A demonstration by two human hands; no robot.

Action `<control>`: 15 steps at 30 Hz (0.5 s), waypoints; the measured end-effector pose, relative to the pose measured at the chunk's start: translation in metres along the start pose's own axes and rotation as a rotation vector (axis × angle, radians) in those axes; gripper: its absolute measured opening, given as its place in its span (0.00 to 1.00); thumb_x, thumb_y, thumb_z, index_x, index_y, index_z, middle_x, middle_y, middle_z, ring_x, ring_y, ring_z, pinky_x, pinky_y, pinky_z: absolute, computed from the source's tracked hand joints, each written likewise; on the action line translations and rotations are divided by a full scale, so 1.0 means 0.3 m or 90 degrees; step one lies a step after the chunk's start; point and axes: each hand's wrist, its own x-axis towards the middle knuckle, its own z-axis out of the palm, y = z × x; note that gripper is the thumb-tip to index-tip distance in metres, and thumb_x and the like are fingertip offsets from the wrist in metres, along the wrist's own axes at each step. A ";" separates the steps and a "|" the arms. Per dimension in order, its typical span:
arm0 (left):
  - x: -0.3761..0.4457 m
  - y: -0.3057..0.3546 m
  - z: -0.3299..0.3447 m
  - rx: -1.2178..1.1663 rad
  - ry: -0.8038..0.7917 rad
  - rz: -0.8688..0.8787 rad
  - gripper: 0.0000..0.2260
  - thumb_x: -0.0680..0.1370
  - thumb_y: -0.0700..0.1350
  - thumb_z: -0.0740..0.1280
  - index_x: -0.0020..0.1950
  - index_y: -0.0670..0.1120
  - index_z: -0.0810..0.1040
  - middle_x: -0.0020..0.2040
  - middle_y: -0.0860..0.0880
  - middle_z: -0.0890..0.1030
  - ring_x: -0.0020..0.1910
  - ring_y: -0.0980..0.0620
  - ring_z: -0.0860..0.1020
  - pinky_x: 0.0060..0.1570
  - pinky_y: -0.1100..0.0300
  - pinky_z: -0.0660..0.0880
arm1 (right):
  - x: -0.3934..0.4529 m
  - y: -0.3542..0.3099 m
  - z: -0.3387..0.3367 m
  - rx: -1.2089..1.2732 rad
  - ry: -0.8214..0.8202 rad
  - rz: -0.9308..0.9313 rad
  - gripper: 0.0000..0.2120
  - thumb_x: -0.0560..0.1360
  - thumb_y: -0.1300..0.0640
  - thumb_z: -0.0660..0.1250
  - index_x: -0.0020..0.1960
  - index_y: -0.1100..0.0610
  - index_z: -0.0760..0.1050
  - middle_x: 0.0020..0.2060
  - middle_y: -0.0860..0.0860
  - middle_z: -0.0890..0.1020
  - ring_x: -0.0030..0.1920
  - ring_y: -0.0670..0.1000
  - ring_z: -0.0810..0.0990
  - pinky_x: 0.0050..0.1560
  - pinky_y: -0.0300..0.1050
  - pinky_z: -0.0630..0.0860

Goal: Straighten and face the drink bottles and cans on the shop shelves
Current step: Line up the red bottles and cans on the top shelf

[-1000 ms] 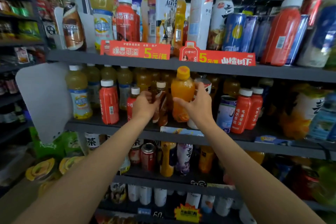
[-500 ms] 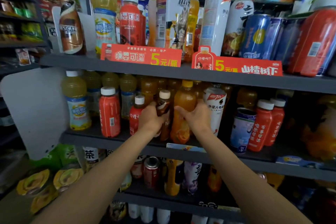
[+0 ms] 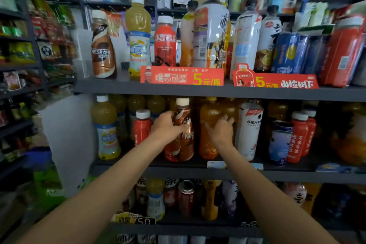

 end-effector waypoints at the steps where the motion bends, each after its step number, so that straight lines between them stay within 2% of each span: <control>1: -0.007 -0.007 -0.023 0.001 -0.017 0.008 0.15 0.73 0.45 0.72 0.57 0.44 0.75 0.56 0.47 0.78 0.57 0.48 0.76 0.56 0.54 0.73 | -0.016 -0.008 -0.003 -0.006 0.009 0.012 0.34 0.72 0.47 0.70 0.66 0.68 0.61 0.65 0.64 0.64 0.63 0.64 0.68 0.61 0.54 0.69; 2: -0.018 -0.010 -0.051 0.007 -0.036 0.021 0.16 0.72 0.45 0.72 0.57 0.44 0.75 0.55 0.48 0.78 0.56 0.49 0.76 0.55 0.54 0.73 | -0.038 -0.014 -0.006 -0.011 0.038 0.010 0.33 0.72 0.47 0.71 0.64 0.67 0.62 0.63 0.63 0.66 0.62 0.63 0.69 0.59 0.53 0.70; 4: -0.042 -0.009 -0.114 0.019 -0.082 0.047 0.14 0.73 0.45 0.72 0.56 0.43 0.75 0.52 0.49 0.78 0.54 0.51 0.76 0.53 0.57 0.73 | -0.108 -0.046 -0.014 -0.009 0.134 -0.055 0.22 0.74 0.51 0.68 0.59 0.65 0.67 0.56 0.59 0.72 0.57 0.59 0.72 0.50 0.48 0.70; 6: -0.069 0.003 -0.190 0.026 -0.131 0.061 0.10 0.73 0.45 0.71 0.52 0.44 0.78 0.50 0.49 0.79 0.52 0.52 0.77 0.53 0.58 0.73 | -0.189 -0.125 -0.026 0.040 0.183 -0.172 0.09 0.76 0.56 0.65 0.51 0.61 0.72 0.44 0.53 0.76 0.46 0.54 0.77 0.40 0.41 0.68; 7: -0.080 0.012 -0.233 0.020 -0.158 0.062 0.08 0.73 0.45 0.72 0.49 0.45 0.79 0.49 0.49 0.81 0.51 0.52 0.78 0.54 0.58 0.73 | -0.218 -0.181 -0.028 0.057 0.182 -0.227 0.05 0.76 0.58 0.64 0.49 0.60 0.73 0.38 0.50 0.76 0.41 0.52 0.78 0.37 0.41 0.69; 10: -0.100 0.052 -0.381 -0.024 -0.204 0.051 0.08 0.71 0.45 0.73 0.49 0.45 0.82 0.48 0.48 0.83 0.49 0.52 0.80 0.52 0.59 0.75 | -0.254 -0.369 -0.029 0.104 0.177 -0.326 0.03 0.77 0.61 0.63 0.48 0.60 0.73 0.34 0.50 0.77 0.36 0.51 0.77 0.35 0.46 0.72; 13: -0.098 0.111 -0.528 -0.087 -0.147 0.083 0.10 0.72 0.44 0.72 0.52 0.45 0.82 0.49 0.48 0.84 0.50 0.54 0.80 0.50 0.62 0.76 | -0.242 -0.533 -0.052 0.228 0.147 -0.393 0.05 0.78 0.61 0.61 0.48 0.61 0.74 0.34 0.47 0.75 0.34 0.44 0.74 0.35 0.38 0.68; 15: -0.080 0.163 -0.609 -0.114 -0.076 0.125 0.09 0.73 0.43 0.71 0.52 0.43 0.81 0.48 0.47 0.83 0.47 0.54 0.80 0.48 0.65 0.76 | -0.223 -0.630 -0.079 0.304 0.069 -0.425 0.06 0.79 0.58 0.60 0.48 0.59 0.75 0.35 0.44 0.75 0.35 0.39 0.74 0.36 0.33 0.68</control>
